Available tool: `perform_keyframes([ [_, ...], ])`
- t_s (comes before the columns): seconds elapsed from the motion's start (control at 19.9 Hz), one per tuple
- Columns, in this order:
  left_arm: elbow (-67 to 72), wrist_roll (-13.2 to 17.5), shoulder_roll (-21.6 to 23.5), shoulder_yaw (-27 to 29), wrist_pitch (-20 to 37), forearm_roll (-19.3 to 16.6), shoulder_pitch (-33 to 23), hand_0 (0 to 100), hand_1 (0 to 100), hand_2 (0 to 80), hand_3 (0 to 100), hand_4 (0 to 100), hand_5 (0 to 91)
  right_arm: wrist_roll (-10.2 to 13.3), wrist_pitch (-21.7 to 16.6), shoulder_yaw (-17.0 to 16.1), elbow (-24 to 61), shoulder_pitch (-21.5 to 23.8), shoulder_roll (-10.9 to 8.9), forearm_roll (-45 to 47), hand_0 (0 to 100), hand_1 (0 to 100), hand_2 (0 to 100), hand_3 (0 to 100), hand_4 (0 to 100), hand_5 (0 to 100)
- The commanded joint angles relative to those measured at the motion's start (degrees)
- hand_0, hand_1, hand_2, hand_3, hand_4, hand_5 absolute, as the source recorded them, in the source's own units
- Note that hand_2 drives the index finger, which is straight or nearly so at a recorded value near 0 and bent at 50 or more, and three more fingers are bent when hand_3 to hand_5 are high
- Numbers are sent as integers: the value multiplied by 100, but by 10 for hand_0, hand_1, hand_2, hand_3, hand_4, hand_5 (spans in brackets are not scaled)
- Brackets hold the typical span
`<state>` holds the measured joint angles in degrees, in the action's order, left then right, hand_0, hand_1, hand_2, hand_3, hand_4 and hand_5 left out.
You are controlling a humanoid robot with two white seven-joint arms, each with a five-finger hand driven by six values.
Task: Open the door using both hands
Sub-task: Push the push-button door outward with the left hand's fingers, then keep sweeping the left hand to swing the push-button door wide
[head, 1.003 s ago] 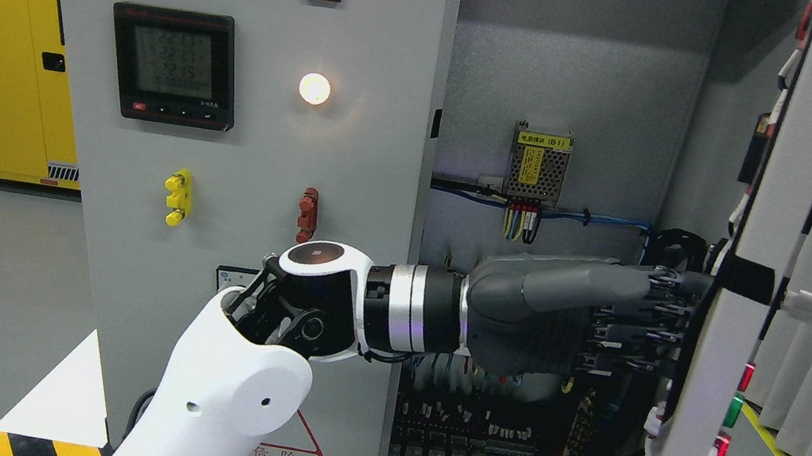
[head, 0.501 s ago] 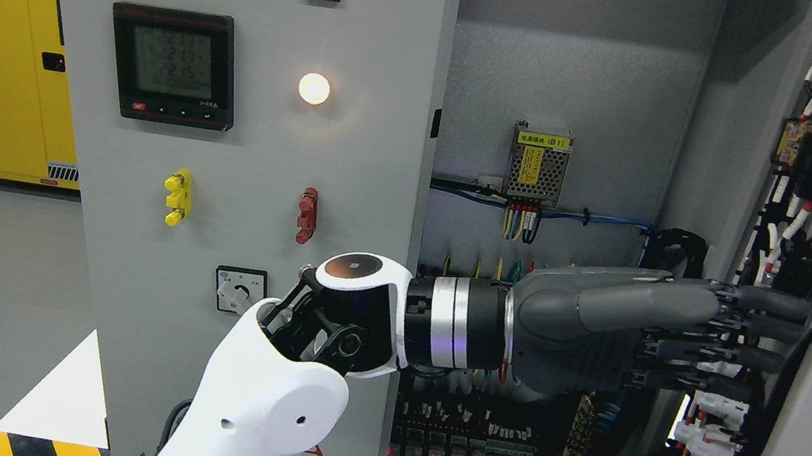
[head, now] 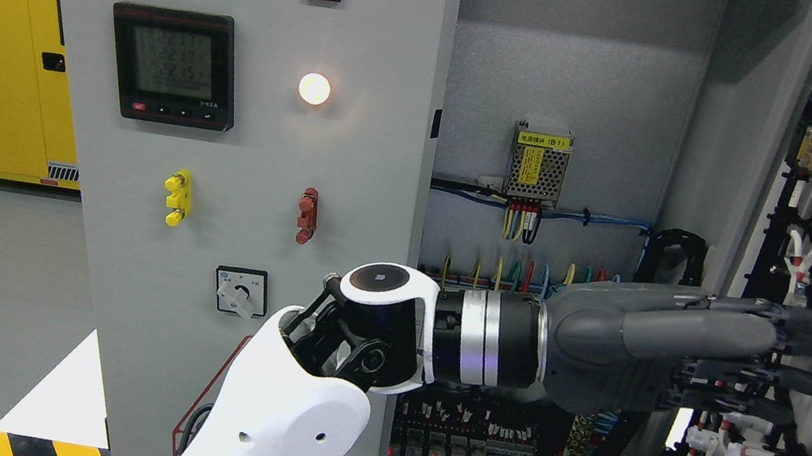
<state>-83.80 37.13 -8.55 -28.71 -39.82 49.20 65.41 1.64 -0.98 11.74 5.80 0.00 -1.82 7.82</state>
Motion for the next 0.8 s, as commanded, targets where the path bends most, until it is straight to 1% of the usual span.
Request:
perform_keyframes([
  [0.0,-93,-381,-94,-609,62,90,50,120,556,0,0,0,0,3,2,-5,0,132,-29,0,0,500,40,0,0,0],
  [0.05,-93,-504,-94,-636,88,99,85,120,556,0,0,0,0,3,2,-5,0,140,-20,0,0,500,40,0,0,0],
  [0.1,-84,-549,-94,-636,106,107,94,120,556,0,0,0,0,3,2,-5,0,140,-20,0,0,500,40,0,0,0],
  [0.2,-75,-576,-103,-645,132,160,103,120,556,0,0,0,0,3,2,-5,0,140,-20,0,0,500,40,0,0,0],
  [0.35,-31,-584,-121,-697,238,528,243,120,556,0,0,0,0,3,2,-5,0,140,-20,0,0,500,40,0,0,0],
  [0.5,4,-593,-129,-890,352,599,384,120,556,0,0,0,0,3,2,-5,0,140,-20,0,0,500,40,0,0,0],
  [0.65,65,-619,-130,-944,396,714,472,120,556,0,0,0,0,3,2,-5,0,140,-20,0,0,500,40,0,0,0],
  [0.75,135,-794,-138,-1031,422,749,551,120,556,0,0,0,0,3,2,-5,0,140,-20,0,0,500,40,0,0,0],
])
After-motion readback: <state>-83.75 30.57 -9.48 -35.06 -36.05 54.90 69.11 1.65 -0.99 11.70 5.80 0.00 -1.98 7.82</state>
